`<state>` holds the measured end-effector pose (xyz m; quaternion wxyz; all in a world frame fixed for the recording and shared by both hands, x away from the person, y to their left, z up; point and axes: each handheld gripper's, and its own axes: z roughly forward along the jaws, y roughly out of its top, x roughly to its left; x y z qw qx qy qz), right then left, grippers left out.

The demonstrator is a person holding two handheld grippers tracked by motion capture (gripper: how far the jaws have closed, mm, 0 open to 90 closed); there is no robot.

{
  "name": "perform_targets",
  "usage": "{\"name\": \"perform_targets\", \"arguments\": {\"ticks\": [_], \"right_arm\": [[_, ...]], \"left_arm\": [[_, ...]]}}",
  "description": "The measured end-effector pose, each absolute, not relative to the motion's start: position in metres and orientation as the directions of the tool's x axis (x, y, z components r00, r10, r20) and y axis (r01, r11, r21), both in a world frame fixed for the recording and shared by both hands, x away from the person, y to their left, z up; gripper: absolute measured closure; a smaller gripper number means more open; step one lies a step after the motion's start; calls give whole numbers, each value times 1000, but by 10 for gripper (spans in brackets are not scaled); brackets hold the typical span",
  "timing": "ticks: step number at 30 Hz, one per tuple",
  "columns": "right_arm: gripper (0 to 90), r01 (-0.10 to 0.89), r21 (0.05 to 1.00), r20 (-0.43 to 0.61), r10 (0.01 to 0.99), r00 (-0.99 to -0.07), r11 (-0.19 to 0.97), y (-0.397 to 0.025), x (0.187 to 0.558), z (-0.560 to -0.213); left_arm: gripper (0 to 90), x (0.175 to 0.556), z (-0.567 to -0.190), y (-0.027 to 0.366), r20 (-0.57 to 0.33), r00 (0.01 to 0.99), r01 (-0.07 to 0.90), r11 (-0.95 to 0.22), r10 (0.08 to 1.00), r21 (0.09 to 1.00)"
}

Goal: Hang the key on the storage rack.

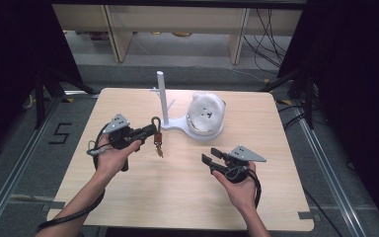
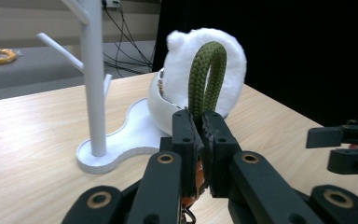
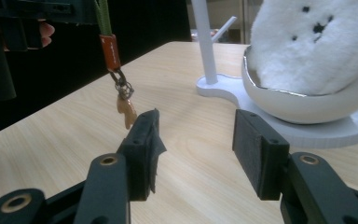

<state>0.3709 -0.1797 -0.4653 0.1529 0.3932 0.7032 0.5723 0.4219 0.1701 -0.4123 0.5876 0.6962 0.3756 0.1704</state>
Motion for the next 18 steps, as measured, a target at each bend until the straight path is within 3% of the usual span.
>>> {"name": "perform_targets", "arguments": {"ticks": [18], "right_arm": [[505, 393, 919, 254, 774, -579, -8, -196, 364, -473]], "left_arm": [[844, 445, -410, 184, -183, 615, 308, -20, 767, 951]]}}
